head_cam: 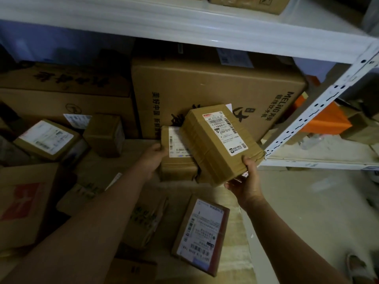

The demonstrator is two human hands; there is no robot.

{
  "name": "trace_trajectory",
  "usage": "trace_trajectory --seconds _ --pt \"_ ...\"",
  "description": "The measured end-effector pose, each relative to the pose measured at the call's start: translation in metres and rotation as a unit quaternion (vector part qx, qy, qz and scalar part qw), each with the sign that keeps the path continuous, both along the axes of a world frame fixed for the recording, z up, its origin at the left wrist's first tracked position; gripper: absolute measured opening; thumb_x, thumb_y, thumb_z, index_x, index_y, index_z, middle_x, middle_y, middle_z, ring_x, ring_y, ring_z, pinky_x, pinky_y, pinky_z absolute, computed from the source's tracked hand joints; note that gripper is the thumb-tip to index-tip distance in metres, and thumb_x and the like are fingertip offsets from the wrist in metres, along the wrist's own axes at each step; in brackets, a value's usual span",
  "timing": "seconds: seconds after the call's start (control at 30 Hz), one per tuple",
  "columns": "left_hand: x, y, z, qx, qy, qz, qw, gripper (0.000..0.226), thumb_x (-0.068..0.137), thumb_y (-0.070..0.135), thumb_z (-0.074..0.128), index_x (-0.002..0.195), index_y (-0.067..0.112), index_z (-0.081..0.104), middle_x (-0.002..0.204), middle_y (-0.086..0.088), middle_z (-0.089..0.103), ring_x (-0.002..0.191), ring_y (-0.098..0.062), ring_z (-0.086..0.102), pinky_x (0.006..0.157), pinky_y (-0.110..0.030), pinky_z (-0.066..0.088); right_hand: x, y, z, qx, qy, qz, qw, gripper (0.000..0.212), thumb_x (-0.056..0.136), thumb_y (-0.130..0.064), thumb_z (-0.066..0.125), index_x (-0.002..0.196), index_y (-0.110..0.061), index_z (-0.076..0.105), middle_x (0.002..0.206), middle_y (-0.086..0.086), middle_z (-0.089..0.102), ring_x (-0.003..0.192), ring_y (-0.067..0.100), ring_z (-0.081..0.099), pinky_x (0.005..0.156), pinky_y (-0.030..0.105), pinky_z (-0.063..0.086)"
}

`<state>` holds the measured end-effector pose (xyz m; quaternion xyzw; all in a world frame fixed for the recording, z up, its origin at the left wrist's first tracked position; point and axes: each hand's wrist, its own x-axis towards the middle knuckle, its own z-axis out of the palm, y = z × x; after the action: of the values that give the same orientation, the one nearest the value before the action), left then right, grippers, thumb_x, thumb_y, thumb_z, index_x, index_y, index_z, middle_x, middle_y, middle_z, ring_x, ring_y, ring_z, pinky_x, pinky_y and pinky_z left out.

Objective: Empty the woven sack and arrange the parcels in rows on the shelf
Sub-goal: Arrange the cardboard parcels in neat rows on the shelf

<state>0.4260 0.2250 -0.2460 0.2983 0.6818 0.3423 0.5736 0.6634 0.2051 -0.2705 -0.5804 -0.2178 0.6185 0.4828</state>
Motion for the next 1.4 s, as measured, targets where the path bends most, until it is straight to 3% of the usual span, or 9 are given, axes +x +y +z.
trace_trajectory --seconds 0.2,0.47,0.57,0.63,0.7,0.83,1.03,1.27,1.4 --pt "0.015 -0.028 0.015 0.03 0.117 0.049 0.992 0.036 0.095 0.024 0.052 0.129 0.014 0.048 0.124 -0.005 0.053 0.106 -0.02 0.051 0.075 -0.029 0.039 0.001 -0.004 0.008 -0.008 0.013 0.043 0.999 0.065 0.065 -0.054 0.054 0.12 -0.02 0.049 0.106 0.011 0.057 0.093 0.027 0.056 0.065 0.033 0.048" --pt "0.063 -0.092 0.021 0.028 0.206 -0.109 0.972 0.015 0.093 0.032 0.053 0.097 0.019 0.059 0.092 -0.001 0.063 0.079 -0.013 0.059 0.066 -0.026 0.047 0.015 -0.023 0.02 -0.042 0.009 0.035 0.998 0.03 0.08 -0.051 0.051 0.101 -0.03 0.058 0.121 0.009 0.063 0.116 0.029 0.055 0.102 0.045 0.04" --pt "0.093 -0.113 0.01 0.003 0.183 -0.174 0.968 0.07 0.069 0.052 0.071 0.126 0.023 0.046 0.123 -0.003 0.055 0.11 -0.017 0.055 0.087 -0.039 0.051 0.03 -0.038 0.026 -0.029 0.009 0.024 0.999 0.021 0.087 -0.046 0.047 0.098 -0.031 0.057 0.123 0.01 0.062 0.116 0.03 0.055 0.103 0.047 0.04" --pt "0.108 -0.129 -0.002 -0.026 0.256 -0.232 0.938 0.119 0.049 0.069 0.072 0.146 0.034 0.012 0.153 -0.003 0.017 0.141 -0.031 0.021 0.106 -0.055 0.034 0.039 -0.051 0.029 -0.027 -0.006 0.012 1.0 0.024 0.088 -0.045 0.046 0.102 -0.029 0.056 0.12 0.011 0.061 0.11 0.031 0.057 0.096 0.046 0.046" --pt "0.117 -0.145 -0.017 -0.032 0.35 -0.275 0.895 0.129 0.052 0.067 0.073 0.148 0.033 -0.008 0.155 -0.005 -0.005 0.143 -0.036 0.003 0.112 -0.055 0.024 0.05 -0.067 0.027 -0.032 -0.015 -0.008 0.999 0.037 0.087 -0.044 0.049 0.119 -0.025 0.052 0.116 0.011 0.06 0.097 0.028 0.06 0.079 0.041 0.051" --pt "0.117 -0.17 -0.029 -0.059 0.399 -0.24 0.883 0.126 0.059 0.06 0.074 0.15 0.026 -0.006 0.15 -0.014 0.008 0.134 -0.039 0.02 0.104 -0.048 0.033 0.071 -0.104 0.019 -0.049 -0.026 -0.026 0.998 0.075 0.065 -0.048 0.058 0.134 -0.025 0.039 0.122 0.012 0.057 0.098 0.028 0.06 0.069 0.037 0.051" --pt "0.112 -0.184 -0.027 -0.096 0.42 -0.114 0.895 0.107 0.06 0.063 0.067 0.145 0.025 0.015 0.141 -0.013 0.021 0.123 -0.038 0.032 0.087 -0.044 0.042 0.089 -0.149 -0.001 -0.097 -0.054 -0.069 0.991 0.062 0.079 -0.041 0.063 0.132 -0.03 0.033 0.126 0.012 0.053 0.105 0.032 0.057 0.071 0.042 0.053" --pt "0.125 -0.17 -0.03 -0.077 0.414 -0.042 0.906 0.105 0.059 0.06 0.072 0.143 0.025 0.019 0.142 -0.013 0.023 0.124 -0.038 0.035 0.089 -0.048 0.043 0.072 -0.145 -0.017 -0.18 -0.211 0.116 0.954 0.101 0.052 -0.069 0.073 0.131 -0.013 0.044 0.121 0.014 0.053 0.106 0.033 0.054 0.085 0.046 0.049" --pt "0.128 -0.162 -0.037 -0.061 0.424 -0.041 0.903 0.102 0.062 0.055 0.076 0.142 0.021 0.023 0.142 -0.014 0.021 0.126 -0.038 0.032 0.094 -0.049 0.043 0.069 -0.125 -0.022 -0.107 -0.276 0.155 0.943 0.086 0.065 -0.043 0.082 0.134 -0.012 0.04 0.127 0.008 0.055 0.113 0.028 0.055 0.094 0.045 0.048"
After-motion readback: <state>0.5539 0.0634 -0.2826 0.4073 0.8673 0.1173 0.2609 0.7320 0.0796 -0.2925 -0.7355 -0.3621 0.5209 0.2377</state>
